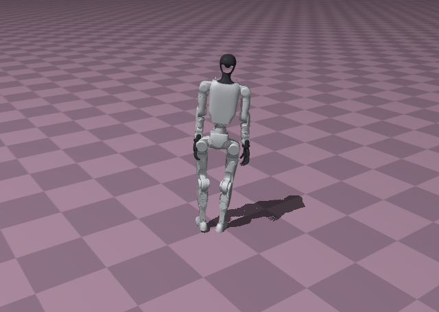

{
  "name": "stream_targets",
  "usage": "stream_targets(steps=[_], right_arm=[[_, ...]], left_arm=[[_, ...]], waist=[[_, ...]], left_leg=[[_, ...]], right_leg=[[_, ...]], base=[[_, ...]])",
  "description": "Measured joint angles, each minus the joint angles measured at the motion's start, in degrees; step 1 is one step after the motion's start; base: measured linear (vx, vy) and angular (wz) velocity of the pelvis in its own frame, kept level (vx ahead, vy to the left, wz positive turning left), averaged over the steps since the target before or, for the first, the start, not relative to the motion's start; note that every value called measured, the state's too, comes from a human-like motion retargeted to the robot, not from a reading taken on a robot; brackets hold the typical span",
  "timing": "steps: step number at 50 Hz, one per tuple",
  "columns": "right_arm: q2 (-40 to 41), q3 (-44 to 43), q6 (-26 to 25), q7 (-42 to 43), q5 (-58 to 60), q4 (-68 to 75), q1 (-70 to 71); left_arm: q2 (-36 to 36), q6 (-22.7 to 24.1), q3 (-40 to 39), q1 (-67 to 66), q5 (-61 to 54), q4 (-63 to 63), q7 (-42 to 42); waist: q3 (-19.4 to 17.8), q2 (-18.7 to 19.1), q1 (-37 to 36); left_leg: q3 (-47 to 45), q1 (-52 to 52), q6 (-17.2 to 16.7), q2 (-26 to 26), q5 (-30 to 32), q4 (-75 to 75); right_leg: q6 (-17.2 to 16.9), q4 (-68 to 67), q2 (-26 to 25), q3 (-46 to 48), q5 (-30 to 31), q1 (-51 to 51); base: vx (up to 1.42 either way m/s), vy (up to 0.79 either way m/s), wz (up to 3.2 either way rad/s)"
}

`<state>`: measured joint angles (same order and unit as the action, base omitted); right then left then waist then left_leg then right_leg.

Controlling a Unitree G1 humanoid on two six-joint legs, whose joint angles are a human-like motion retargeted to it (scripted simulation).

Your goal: Upper body actions

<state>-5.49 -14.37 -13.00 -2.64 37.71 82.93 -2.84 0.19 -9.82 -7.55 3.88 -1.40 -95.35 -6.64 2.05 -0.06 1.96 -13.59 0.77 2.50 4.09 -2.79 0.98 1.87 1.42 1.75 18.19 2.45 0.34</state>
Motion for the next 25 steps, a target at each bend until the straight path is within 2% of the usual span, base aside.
stream_targets(steps=[25], right_arm=[[-0.1,0.5,0.7,-0.5,0.5,1.2,0.8]], left_arm=[[-0.8,0.1,2.2,1.4,0.9,0.9,0.7]], waist=[[0.8,0.0,-0.6]], left_leg=[[0.3,-0.5,-0.2,0.4,0.6,-0.2]], right_leg=[[0.1,0.0,0.0,0.4,-0.1,0.7]], base=[[0.0,0.0,0.0]])
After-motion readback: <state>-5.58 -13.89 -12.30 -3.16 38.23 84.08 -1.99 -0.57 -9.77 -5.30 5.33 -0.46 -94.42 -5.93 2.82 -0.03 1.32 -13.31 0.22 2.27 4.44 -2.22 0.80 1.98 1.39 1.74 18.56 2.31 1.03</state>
